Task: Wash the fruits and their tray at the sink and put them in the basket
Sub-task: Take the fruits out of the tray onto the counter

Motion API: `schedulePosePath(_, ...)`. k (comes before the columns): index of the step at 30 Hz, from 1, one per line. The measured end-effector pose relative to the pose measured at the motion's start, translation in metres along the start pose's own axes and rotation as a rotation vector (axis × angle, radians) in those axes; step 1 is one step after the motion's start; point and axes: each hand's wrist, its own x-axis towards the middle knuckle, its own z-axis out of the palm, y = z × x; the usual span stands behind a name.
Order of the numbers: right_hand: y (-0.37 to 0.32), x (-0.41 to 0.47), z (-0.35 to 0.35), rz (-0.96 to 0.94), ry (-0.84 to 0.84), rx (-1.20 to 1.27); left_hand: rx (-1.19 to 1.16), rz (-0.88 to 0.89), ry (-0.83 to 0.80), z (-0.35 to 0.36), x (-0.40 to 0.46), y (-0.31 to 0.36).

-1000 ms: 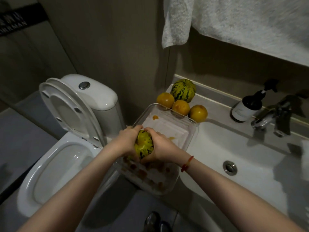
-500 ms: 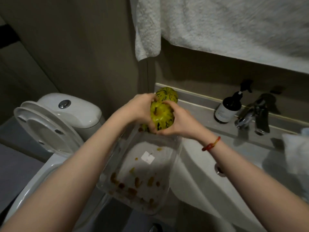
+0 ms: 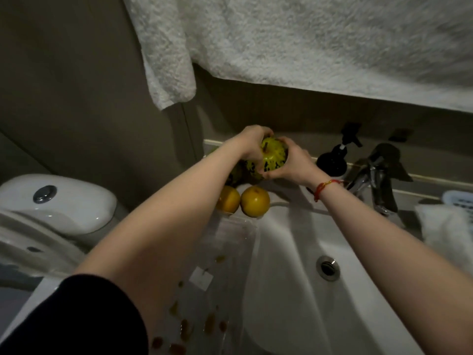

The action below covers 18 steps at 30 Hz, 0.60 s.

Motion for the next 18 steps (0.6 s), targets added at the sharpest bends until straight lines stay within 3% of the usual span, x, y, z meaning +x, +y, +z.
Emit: schedulePosePath(18, 0.025, 0.004, 0.025, 0.111, -0.062, 0.035, 0.012, -0.041, -0.082, 0.029, 0.011, -0.013)
